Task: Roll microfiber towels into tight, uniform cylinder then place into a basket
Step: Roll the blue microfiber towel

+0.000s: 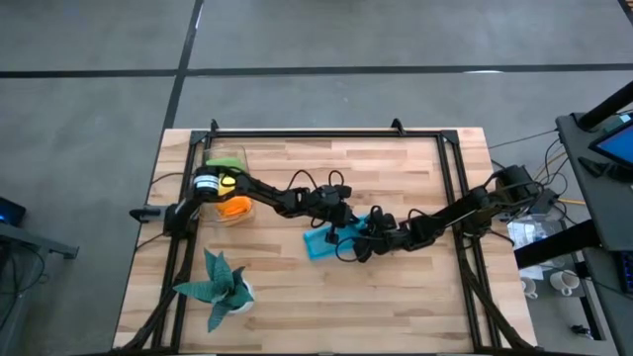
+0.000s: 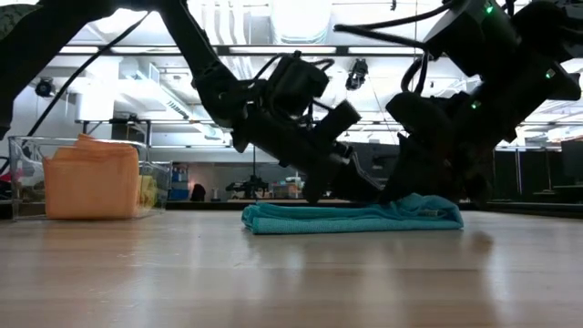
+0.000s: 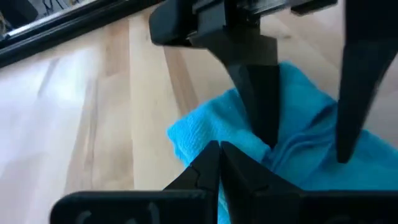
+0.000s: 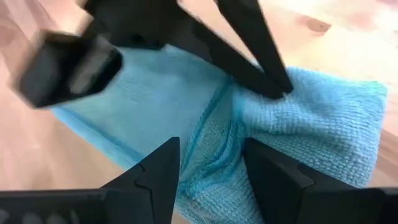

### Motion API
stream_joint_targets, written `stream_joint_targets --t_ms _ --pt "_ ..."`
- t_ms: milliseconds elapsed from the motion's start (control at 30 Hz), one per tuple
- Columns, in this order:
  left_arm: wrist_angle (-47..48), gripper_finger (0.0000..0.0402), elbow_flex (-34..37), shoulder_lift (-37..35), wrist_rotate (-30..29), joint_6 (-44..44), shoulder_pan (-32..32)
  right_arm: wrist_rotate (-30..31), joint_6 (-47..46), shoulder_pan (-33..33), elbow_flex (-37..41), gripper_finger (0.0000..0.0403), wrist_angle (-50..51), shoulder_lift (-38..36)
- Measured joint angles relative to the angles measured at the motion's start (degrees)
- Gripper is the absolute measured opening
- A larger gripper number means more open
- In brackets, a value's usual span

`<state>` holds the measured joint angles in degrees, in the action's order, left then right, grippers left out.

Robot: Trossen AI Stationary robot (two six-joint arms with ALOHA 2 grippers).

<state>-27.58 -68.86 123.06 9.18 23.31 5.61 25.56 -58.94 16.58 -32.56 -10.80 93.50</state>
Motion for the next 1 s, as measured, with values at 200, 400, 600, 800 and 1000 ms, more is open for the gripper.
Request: stream_joint_targets --t_ms 200,400,600,800,1000 --pt "0.0 0.0000 0.2 1.1 -0.3 0.0 0.7 0.0 1.2 0.0 0.0 0.0173 2.8 -4.0" --pt "-0.3 0.0000 0.3 1.8 -0.4 0.0 0.9 0.0 3.0 0.0 0.0 0.0173 12.0 -12.0" --pt "-0.4 0.0000 0.6 1.7 -0.5 -0.1 0.9 5.4 3.2 3.0 0.6 0.0173 19.7 -18.1" --pt "-0.5 0.0000 0.6 1.7 -0.5 -0.1 0.9 15.3 -1.4 8.3 3.0 0.0173 17.7 -16.3" --pt "-0.8 0.0000 0.5 1.7 -0.5 -0.2 0.9 19.6 0.6 8.7 5.2 0.0127 3.2 -7.0"
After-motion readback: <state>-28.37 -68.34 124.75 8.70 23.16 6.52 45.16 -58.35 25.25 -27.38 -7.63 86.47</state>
